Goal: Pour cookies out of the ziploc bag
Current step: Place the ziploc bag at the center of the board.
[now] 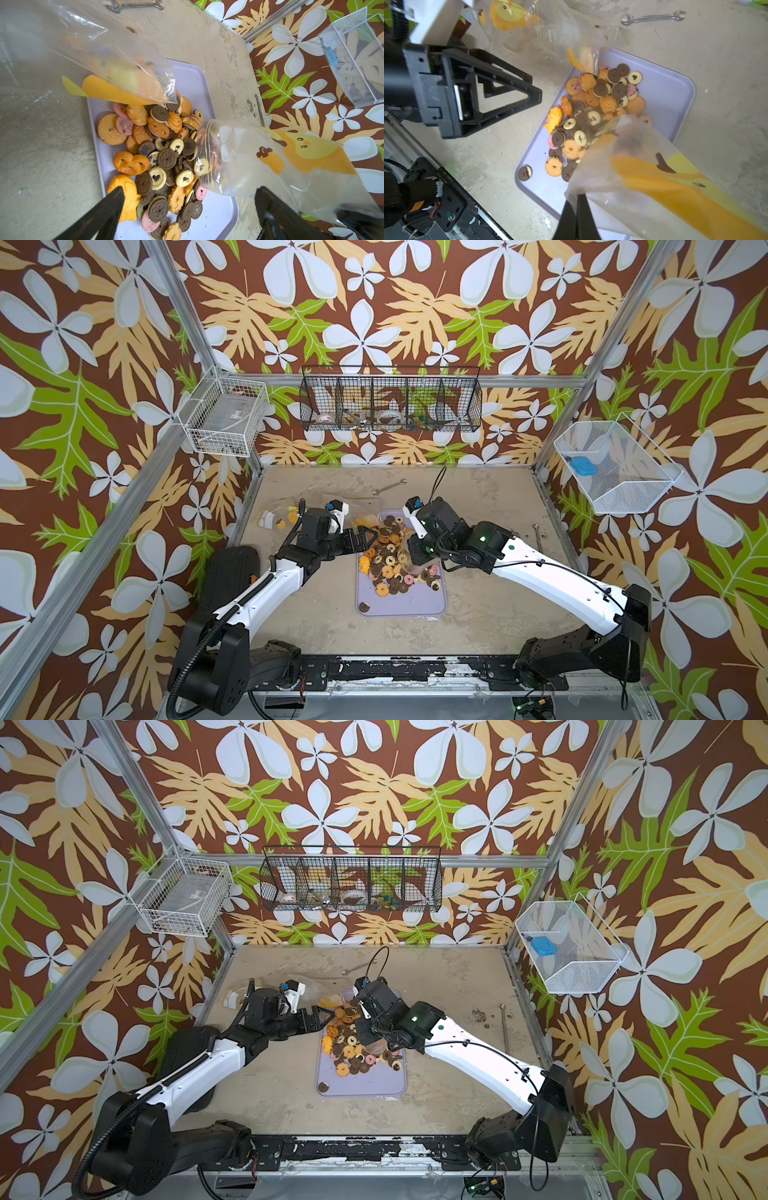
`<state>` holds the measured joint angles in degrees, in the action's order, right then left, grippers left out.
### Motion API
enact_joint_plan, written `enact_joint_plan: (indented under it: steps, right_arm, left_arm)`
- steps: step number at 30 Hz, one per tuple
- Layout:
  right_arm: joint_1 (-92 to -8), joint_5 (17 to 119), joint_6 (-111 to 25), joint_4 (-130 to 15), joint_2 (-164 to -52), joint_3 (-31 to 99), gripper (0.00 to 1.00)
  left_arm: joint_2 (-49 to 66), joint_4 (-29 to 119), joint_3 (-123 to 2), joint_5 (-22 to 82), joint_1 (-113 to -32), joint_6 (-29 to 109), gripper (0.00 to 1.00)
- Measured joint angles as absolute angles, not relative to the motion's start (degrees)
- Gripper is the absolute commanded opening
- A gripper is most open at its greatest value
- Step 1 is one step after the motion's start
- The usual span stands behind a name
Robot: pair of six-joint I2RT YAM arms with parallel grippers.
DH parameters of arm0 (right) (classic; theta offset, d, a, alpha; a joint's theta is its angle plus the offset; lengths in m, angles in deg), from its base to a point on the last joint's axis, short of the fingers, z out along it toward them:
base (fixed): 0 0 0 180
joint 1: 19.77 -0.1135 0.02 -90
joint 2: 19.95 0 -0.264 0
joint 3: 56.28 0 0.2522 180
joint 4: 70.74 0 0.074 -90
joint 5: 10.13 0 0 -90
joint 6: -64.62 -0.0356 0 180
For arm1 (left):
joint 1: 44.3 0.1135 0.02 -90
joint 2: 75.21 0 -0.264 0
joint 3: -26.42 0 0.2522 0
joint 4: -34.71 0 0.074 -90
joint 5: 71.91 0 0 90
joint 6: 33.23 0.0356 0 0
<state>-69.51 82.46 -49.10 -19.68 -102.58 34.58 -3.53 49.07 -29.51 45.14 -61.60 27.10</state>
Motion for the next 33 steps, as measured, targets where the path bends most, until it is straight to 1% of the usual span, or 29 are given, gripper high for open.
enact_joint_plan:
  steps: [5,9,12,16,17,21,25,30,33]
  right_arm:
    - [-69.0,81.6,-48.9,-20.0,-102.8,34.7,0.0]
    - [-69.0,81.2,-48.9,-19.4,-101.0,38.0,0.0]
    - [-68.8,81.2,-49.2,-23.2,-97.9,34.1,0.0]
    - [-68.4,79.6,-49.1,-21.2,-102.9,33.5,0.0]
    - [-68.5,79.7,-49.2,-20.2,-102.6,33.9,0.0]
    - [-68.1,79.9,-49.1,-23.5,-96.7,34.5,0.0]
    - [-68.0,79.7,-49.0,-22.3,-102.4,35.1,0.0]
    - [-68.0,78.8,-49.1,-23.3,-97.0,33.1,0.0]
    - [-68.1,79.4,-49.1,-23.3,-101.3,36.0,0.0]
  left_arm:
    - [-3.5,49.7,-29.5,45.1,-61.5,27.1,1.0]
    - [-3.8,49.9,-29.5,45.1,-61.4,27.3,1.0]
    - [-3.9,49.9,-29.4,45.1,-61.3,27.3,1.0]
    - [-4.1,50.1,-29.4,45.1,-61.3,27.6,1.0]
    - [-4.2,50.3,-29.4,45.1,-61.2,27.7,1.0]
    - [-4.2,50.4,-29.4,45.1,-61.1,28.1,1.0]
    - [-4.1,50.4,-29.6,45.1,-61.1,28.1,1.0]
    - [-3.8,50.3,-29.8,45.1,-61.0,28.2,1.0]
    - [-3.7,50.4,-29.8,45.1,-60.9,28.2,1.0]
